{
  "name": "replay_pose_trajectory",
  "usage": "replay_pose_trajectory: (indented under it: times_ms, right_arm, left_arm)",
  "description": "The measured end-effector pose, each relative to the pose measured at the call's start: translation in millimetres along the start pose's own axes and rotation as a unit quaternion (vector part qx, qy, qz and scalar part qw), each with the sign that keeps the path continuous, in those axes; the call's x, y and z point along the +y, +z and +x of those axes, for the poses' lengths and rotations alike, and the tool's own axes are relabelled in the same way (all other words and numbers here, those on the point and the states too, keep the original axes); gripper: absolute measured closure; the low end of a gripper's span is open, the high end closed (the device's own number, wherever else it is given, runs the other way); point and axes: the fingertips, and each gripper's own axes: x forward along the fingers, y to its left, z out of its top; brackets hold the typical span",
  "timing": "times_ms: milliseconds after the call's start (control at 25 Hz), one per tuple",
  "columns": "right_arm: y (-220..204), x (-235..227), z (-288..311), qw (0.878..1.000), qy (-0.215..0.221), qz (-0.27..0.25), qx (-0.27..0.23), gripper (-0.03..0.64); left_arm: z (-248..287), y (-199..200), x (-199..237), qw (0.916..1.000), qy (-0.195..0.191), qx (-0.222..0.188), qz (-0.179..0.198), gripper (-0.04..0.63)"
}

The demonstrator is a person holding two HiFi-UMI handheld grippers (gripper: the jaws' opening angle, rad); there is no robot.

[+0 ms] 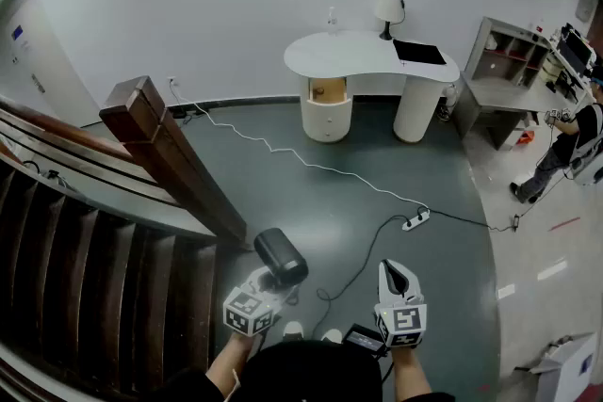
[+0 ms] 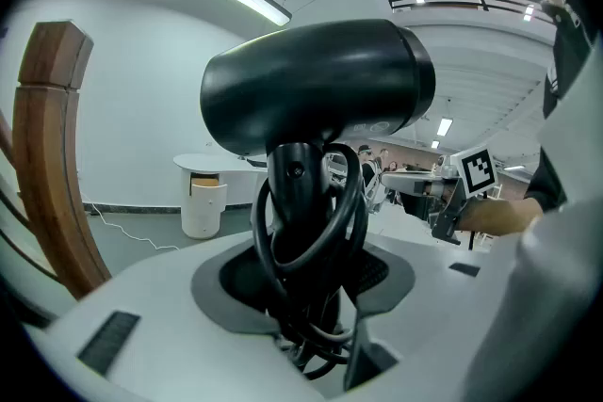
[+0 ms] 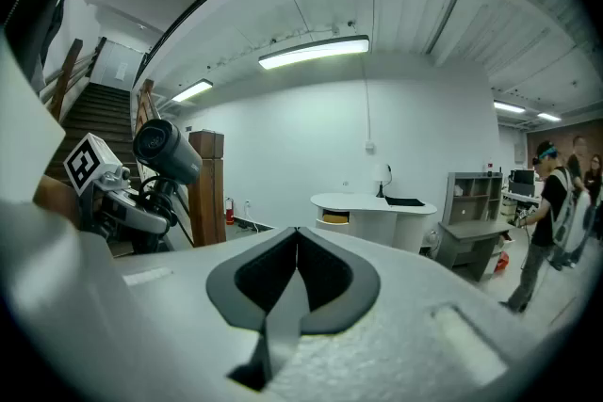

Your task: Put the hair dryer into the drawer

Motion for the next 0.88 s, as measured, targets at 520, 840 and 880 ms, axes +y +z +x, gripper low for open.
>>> replay_pose_trajectory:
  times_ms: [520,840,880]
  right_arm:
    - [-30.2,20.5,41.4,0.999,-0.024,-0.003,0.038,0.593]
    - [-53.0,31.7,52.7,0.997,-0.040,0.015,0.069,0.594]
    - [-52.6,33.7,54.7,0.997,-0.042,0.017,0.069,0.594]
  left_arm:
    - [-18.4,1.5,71.5,0.9996,0.009,-0.005,0.028,0.407]
    - [-15.7,-19.2,107.6,0.9976,-0.012,0.032,0.060,0.407]
    - [-16.9,-19.5,110.3,0.9977,-0.015,0.030,0.058,0.407]
